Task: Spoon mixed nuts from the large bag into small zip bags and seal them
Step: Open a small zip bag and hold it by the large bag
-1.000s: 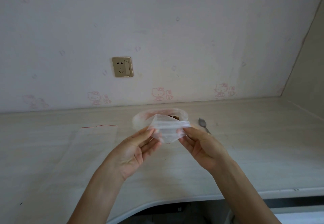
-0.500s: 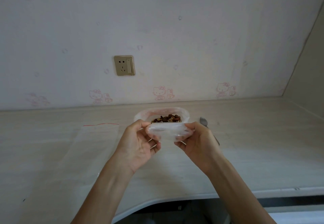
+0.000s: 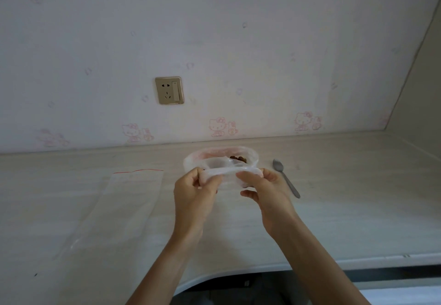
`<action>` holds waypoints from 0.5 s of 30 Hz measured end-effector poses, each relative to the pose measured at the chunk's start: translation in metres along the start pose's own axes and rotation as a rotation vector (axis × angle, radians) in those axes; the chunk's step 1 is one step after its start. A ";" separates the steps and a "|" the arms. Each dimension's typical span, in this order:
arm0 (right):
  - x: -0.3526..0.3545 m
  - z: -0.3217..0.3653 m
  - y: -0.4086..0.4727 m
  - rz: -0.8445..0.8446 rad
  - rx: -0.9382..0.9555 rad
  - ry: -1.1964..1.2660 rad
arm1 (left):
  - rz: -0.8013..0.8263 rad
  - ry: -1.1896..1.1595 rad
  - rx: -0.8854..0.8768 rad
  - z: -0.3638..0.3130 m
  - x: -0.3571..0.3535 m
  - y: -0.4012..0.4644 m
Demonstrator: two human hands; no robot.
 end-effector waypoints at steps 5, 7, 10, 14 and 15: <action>0.017 -0.004 0.002 -0.205 -0.045 0.054 | -0.094 0.008 -0.067 0.006 0.010 0.007; 0.021 -0.007 0.002 -0.187 -0.077 0.145 | -0.080 0.019 -0.083 0.008 0.013 0.008; 0.020 -0.013 0.000 -0.141 -0.114 0.219 | -0.108 0.297 -0.327 -0.012 0.018 0.000; 0.019 -0.016 0.001 -0.045 -0.149 0.275 | -0.079 0.348 -0.335 -0.015 0.022 0.001; 0.018 -0.017 0.001 -0.007 -0.177 0.293 | -0.058 0.241 -0.229 -0.007 0.024 0.006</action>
Point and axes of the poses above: each hand's wrist, its own y-axis towards the middle knuckle, its own x-axis out of the back of the hand, z = x × y, the point moved 9 cm from there along y, towards the middle knuckle
